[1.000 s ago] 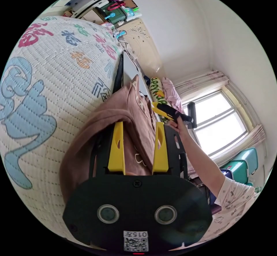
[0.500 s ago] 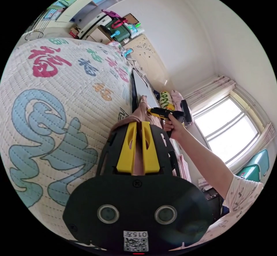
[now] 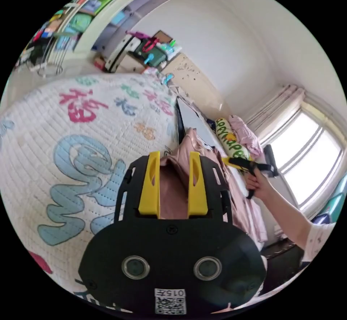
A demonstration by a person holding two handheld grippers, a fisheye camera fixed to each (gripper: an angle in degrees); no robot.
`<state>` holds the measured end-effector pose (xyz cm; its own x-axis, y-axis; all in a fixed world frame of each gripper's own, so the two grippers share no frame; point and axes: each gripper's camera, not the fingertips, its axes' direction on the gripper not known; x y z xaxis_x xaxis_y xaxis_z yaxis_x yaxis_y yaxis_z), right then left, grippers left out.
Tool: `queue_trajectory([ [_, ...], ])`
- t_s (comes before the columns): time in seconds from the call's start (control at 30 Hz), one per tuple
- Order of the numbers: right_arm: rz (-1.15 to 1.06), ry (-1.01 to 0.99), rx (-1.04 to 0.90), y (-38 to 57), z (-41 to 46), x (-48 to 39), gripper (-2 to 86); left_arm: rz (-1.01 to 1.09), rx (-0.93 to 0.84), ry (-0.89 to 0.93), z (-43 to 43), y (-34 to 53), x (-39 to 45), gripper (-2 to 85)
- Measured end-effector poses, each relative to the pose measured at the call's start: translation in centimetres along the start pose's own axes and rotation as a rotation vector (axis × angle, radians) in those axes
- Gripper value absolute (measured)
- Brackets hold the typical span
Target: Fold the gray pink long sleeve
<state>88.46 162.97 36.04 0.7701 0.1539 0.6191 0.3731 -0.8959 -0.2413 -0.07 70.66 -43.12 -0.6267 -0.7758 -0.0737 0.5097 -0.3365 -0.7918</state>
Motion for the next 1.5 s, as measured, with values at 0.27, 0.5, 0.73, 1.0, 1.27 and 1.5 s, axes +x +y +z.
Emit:
queue_trajectory([
  [0.27, 0.071, -0.066, -0.077, 23.9, -13.1, 6.5, 5.9, 0.628, -0.004, 0.404, -1.7, 0.4, 22.1, 13.5],
  [0.5, 0.039, -0.016, -0.118, 30.7, -18.1, 6.2, 7.9, 1.040, -0.307, 0.693, 3.0, 3.2, 36.4, 16.5],
  [0.73, 0.117, -0.071, -0.136, 32.9, -22.1, 8.4, 5.6, 1.228, -0.633, 0.738, 9.2, 5.2, 46.5, 16.3],
  [1.0, 0.134, -0.080, -0.154, 33.4, -25.4, 8.5, 5.4, 1.388, -0.807, 0.572, 13.2, 6.2, 55.5, 11.7],
  [1.27, 0.068, -0.029, -0.156, 33.2, -28.5, 5.9, 4.6, 1.415, -0.744, 0.516, 13.2, 2.8, 58.7, 5.6],
  [1.5, 0.085, 0.159, -0.185, 34.2, -28.0, 4.9, -0.4, 1.368, -0.789, 0.544, 13.8, -0.6, 58.8, 5.7],
])
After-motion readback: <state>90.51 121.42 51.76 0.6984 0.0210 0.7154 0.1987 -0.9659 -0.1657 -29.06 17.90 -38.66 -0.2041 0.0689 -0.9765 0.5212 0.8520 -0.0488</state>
